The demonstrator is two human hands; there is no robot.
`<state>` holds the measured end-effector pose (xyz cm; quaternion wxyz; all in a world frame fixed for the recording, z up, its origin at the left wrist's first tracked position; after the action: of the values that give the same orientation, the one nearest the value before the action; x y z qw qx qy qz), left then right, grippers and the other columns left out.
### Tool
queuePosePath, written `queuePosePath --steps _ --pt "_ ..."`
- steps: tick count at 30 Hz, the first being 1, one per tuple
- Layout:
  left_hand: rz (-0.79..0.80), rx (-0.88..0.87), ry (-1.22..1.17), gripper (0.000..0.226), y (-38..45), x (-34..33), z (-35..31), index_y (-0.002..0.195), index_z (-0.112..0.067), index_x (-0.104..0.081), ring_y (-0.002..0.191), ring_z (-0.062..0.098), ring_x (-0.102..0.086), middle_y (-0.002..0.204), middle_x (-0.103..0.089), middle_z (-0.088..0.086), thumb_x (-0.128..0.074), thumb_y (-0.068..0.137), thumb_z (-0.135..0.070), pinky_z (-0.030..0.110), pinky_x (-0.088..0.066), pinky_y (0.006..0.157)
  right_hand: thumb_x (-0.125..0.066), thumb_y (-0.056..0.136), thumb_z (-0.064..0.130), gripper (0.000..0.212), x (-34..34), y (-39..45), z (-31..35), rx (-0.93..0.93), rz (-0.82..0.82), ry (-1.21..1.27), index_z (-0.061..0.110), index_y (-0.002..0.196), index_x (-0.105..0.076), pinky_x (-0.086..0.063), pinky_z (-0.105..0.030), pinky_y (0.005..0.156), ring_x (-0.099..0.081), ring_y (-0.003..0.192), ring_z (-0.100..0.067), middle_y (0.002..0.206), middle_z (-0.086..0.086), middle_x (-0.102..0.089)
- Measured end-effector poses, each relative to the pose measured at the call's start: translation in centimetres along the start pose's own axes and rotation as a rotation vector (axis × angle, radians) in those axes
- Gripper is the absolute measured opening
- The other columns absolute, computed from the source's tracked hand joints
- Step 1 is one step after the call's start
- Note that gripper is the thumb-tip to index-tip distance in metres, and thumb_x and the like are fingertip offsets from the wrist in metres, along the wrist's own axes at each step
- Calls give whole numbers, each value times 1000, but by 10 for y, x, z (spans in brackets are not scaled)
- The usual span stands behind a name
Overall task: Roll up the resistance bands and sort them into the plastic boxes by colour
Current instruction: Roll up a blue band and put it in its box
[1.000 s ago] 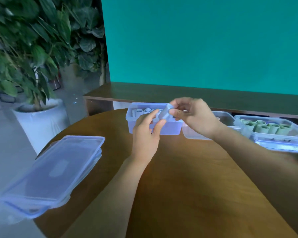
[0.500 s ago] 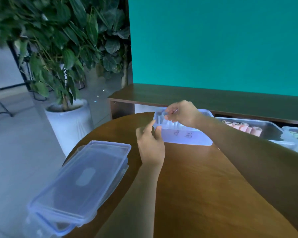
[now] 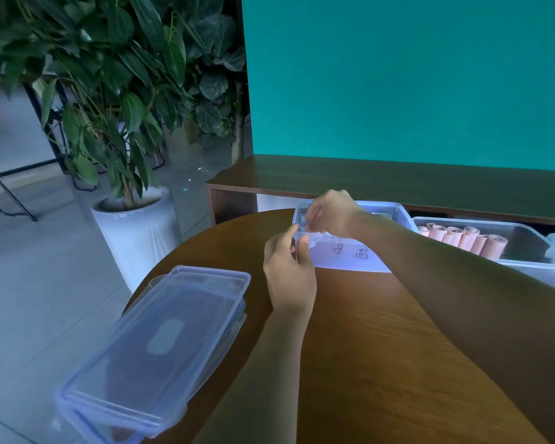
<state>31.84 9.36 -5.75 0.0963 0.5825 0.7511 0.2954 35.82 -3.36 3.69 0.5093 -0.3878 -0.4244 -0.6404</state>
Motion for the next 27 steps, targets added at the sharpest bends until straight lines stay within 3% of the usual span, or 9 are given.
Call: queuePosePath --steps 4,6,8,12,16,20,24,27 --pt "24 -9 17 37 0 2 0 134 -18 -62 103 3 -54 127 -63 1 -52 103 -35 -3 -39 69 -65 90 19 13 1 2 3 -13 1 -42 14 91 -77 -57 -29 80 -68 93 -24 96 -4 -74" --pt "33 -14 17 39 0 2 0 135 -18 -62 105 7 -57 127 -63 2 -51 103 -38 -2 -40 69 -62 94 24 11 1 3 7 -36 -14 32 19 91 -71 -52 -23 75 -63 89 -21 98 -2 -71" --pt "42 -16 9 40 -1 2 -1 135 -18 -60 107 10 -59 128 -62 2 -50 103 -39 0 -42 69 -53 99 27 20 0 -1 9 -65 -39 36 18 98 -71 -51 -26 81 -61 93 -21 103 -2 -69" --pt "43 -13 0 41 -1 2 1 137 -19 -59 110 12 -60 131 -60 0 -50 103 -42 -2 -40 69 -71 86 20 19 -1 7 1 -34 22 -49 12 103 -75 -45 -28 73 -58 85 -21 101 -7 -69" --pt "53 -10 -13 43 -1 3 0 138 -21 -57 111 14 -61 132 -58 -1 -49 103 -44 12 -49 79 -70 88 14 19 2 8 4 -26 58 -46 8 105 -76 -51 -28 71 -64 81 -21 92 -7 -70" --pt "63 -12 -11 44 -1 3 0 138 -23 -57 111 14 -60 134 -58 0 -48 103 -47 20 -51 84 -65 92 13 21 -1 8 6 -19 84 -93 8 108 -77 -59 -33 83 -71 92 -25 106 -11 -74" --pt "69 -2 -4 44 -2 5 -3 139 -23 -56 110 14 -60 133 -58 0 -49 102 -46 4 -41 76 -65 90 6 21 3 6 0 -34 89 -2 11 108 -74 -46 -19 58 -60 69 -10 85 0 -67" --pt "75 6 3 44 -2 5 -5 138 -22 -57 109 13 -60 133 -58 0 -50 102 -46 0 -38 71 -62 94 7 21 3 4 -1 -6 105 -30 11 110 -76 -55 -26 73 -67 84 -17 96 -3 -71"
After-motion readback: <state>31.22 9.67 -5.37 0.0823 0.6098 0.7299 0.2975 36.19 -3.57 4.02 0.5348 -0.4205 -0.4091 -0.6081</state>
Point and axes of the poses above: each hand's wrist, its own y-axis towards the middle knuckle, its own x-axis out of the back of the hand, z = x × y, the point moved 1 cm from there along y, towards the middle knuckle
